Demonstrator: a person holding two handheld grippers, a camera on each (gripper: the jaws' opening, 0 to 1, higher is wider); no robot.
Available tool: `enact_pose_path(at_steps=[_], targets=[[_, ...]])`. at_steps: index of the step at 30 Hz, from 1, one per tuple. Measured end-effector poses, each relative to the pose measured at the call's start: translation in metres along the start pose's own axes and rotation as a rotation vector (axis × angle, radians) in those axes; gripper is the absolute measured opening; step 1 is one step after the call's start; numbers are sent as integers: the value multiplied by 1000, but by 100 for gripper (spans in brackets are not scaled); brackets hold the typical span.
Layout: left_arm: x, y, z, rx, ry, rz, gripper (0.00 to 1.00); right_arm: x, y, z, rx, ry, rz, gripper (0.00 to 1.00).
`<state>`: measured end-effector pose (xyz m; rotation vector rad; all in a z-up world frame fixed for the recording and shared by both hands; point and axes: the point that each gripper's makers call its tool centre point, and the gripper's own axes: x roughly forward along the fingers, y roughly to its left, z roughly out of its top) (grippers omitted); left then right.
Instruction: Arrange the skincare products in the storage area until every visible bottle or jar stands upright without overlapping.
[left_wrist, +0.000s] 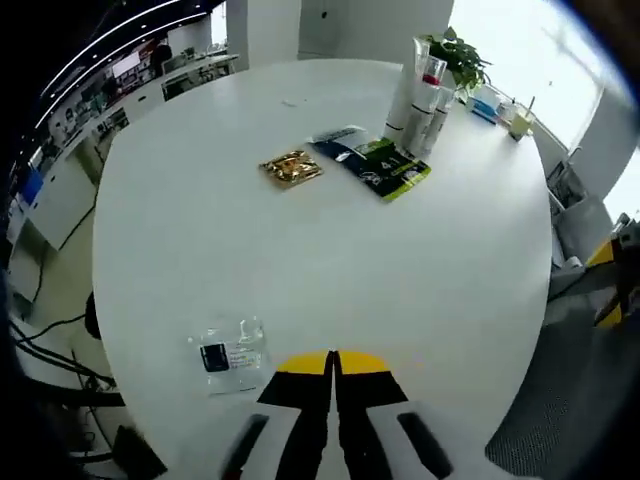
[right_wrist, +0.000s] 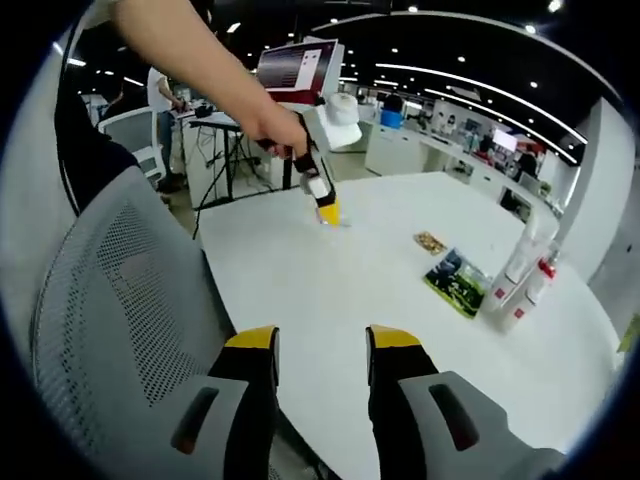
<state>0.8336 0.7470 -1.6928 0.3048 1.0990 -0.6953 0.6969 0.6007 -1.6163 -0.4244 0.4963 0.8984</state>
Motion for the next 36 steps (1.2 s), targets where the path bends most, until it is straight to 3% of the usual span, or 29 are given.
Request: enact_pose_path(at_steps=[3, 6, 9, 15, 19, 21, 29, 36], targets=[[-3, -1, -2, 14, -1, 18, 4, 1, 4, 0, -12, 4, 20, 32], [-8, 15, 0, -11, -26, 68, 17, 1, 7, 0, -18, 2, 33, 32], [-14, 36, -2, -95, -26, 113, 19, 0, 9, 1, -27, 0, 42, 31], [-13, 61, -7, -97, 19, 164, 31, 0, 10, 2, -30, -7, 50, 31], [-9, 72, -8, -101, 44, 203, 52, 0, 10, 3, -26, -14, 48, 30], [-8, 80, -5, -68, 57, 228, 56, 0, 9, 3, -18, -16, 48, 30], [11, 93, -3, -70, 136, 201, 63, 1, 7, 2, -3, -13, 48, 29], [22, 101, 3, -142, 141, 177, 65, 1, 2, 1, 28, -11, 43, 29]])
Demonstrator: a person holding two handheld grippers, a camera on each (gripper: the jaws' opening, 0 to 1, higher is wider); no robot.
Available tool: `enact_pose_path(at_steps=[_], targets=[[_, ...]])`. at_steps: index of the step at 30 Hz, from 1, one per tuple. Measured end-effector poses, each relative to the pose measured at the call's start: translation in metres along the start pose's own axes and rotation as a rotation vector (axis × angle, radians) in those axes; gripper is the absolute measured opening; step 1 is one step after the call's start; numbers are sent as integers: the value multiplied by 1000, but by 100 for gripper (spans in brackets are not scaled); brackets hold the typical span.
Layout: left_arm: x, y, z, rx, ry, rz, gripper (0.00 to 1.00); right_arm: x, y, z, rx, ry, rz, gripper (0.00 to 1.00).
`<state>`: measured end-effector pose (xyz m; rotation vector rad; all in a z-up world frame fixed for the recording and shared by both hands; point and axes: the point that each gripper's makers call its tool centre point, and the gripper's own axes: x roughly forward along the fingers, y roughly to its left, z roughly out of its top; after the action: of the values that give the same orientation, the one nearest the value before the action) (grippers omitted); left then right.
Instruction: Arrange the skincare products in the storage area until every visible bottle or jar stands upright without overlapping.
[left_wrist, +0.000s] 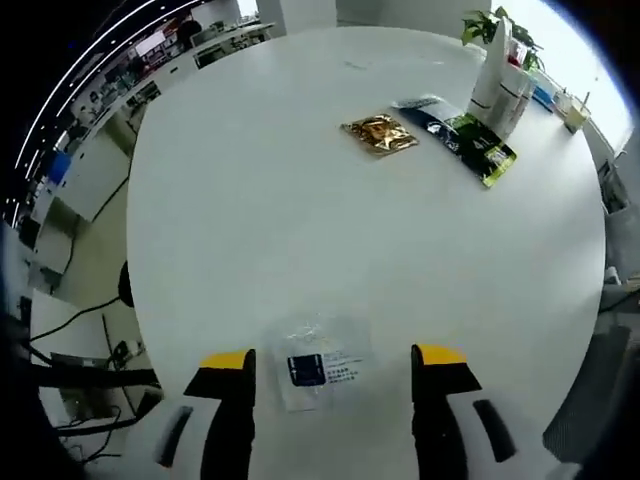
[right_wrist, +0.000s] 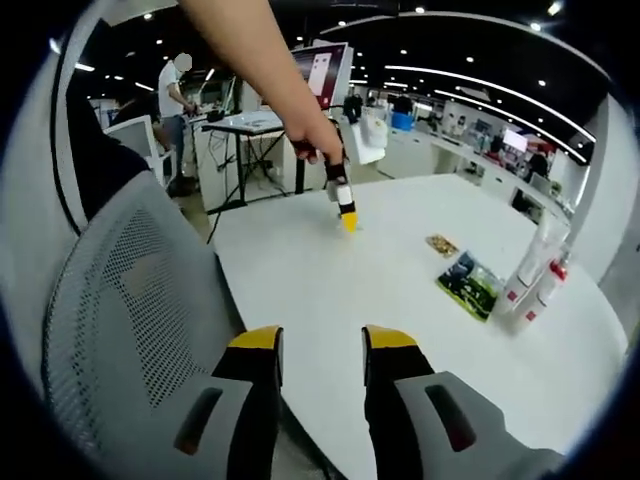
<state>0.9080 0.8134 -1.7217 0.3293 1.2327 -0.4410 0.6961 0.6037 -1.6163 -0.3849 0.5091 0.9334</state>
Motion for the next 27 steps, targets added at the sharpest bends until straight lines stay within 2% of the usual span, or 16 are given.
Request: enact_pose_path(at_steps=[3, 5, 8, 9, 12, 19, 21, 22, 27], targets=[[3, 4, -7, -2, 31, 9, 65, 0, -2, 0, 16, 1, -4, 29], [2, 3, -8, -65, 31, -14, 65, 0, -2, 0, 18, -1, -4, 29], [0, 2, -9, -33, 22, -14, 63, 0, -1, 0, 15, 3, 0, 28], [0, 0, -9, -13, 27, -22, 61, 0, 0, 0, 14, 3, 2, 28], [-5, -10, -11, 5, 31, -32, 43, 0, 0, 0, 15, 0, 2, 28], [-3, -16, -13, -6, 30, -28, 41, -1, -1, 0, 11, 1, -4, 28], [-2, -23, -13, -4, 25, -48, 36, -1, -1, -1, 12, 3, -8, 28], [-2, -25, -13, 22, 25, -38, 33, -1, -2, -1, 11, 2, -12, 28], [-2, -25, -14, 15, 17, -36, 31, -1, -3, -1, 11, 2, -19, 28]])
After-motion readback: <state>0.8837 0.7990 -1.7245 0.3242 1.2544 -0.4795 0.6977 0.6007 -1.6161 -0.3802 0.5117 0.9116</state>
